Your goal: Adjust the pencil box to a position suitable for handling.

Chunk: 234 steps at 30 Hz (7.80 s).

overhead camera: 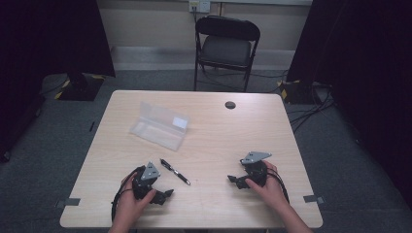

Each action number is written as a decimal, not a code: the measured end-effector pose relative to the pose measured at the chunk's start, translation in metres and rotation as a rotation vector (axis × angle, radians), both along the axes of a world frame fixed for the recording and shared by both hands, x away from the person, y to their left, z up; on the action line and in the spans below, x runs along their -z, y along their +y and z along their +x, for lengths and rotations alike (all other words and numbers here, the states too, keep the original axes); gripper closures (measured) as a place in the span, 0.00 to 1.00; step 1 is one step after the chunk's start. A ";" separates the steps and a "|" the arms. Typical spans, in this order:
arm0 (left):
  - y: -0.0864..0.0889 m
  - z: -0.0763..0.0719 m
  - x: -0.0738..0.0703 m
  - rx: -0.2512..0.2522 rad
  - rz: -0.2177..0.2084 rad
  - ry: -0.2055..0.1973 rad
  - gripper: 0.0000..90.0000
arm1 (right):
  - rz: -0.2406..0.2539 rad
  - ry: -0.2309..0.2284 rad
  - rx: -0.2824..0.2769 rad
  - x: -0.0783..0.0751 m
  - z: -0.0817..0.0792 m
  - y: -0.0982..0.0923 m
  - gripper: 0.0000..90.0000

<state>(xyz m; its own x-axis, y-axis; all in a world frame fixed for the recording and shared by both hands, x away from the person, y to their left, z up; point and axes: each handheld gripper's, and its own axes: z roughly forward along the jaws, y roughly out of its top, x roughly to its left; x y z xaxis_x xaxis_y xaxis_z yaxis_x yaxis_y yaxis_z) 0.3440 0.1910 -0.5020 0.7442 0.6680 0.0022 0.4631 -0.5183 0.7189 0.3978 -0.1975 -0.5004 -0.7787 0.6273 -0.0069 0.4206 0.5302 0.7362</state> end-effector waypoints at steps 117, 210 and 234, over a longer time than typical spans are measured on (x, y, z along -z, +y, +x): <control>-0.118 0.090 -0.033 -0.093 -0.041 0.062 0.70 | 0.018 0.000 -0.101 0.000 0.000 0.025 0.25; 0.009 -0.010 -0.001 -0.104 -0.025 -0.008 0.14 | -0.017 0.022 -0.227 -0.020 0.056 0.108 1.00; 0.009 -0.010 -0.001 -0.105 -0.025 -0.008 0.14 | -0.016 0.053 -0.184 -0.023 0.052 0.040 1.00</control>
<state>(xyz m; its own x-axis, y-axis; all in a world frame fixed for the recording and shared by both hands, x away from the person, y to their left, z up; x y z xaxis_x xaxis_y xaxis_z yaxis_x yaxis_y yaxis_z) 0.3342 0.2000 -0.5014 0.6703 0.7421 -0.0097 0.5077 -0.4490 0.7353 0.4498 -0.1575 -0.4775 -0.8800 0.4741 0.0286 0.3534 0.6133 0.7064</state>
